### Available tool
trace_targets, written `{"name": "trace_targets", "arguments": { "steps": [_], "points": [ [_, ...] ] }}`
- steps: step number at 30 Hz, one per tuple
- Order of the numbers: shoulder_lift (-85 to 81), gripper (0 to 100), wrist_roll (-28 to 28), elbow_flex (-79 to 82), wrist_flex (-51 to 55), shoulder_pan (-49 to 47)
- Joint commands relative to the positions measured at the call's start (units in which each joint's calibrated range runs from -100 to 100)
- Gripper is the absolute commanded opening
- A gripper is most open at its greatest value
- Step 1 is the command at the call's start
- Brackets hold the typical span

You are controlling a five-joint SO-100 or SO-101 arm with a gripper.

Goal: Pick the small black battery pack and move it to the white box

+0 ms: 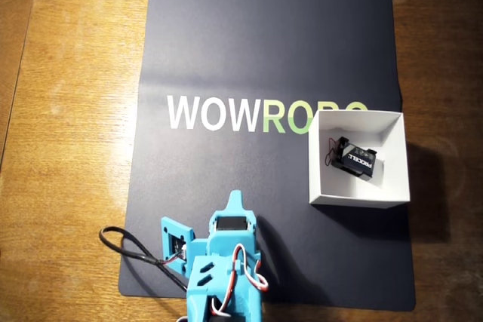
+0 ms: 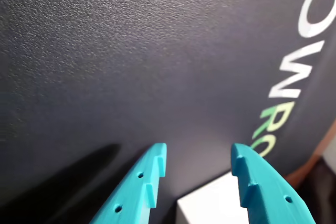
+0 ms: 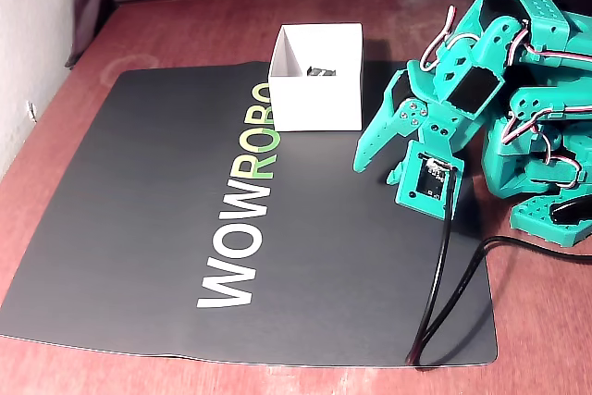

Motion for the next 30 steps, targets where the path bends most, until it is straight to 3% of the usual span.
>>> {"name": "trace_targets", "arguments": {
  "steps": [1,7,12,30],
  "points": [
    [-0.43,14,0.24,-0.07,0.28,-0.07],
    [-0.52,14,0.24,-0.07,0.37,-0.07],
    [-0.61,2,0.24,-0.07,0.37,-0.07],
    [-0.61,1,0.24,-0.07,0.37,0.05]
  ]
}}
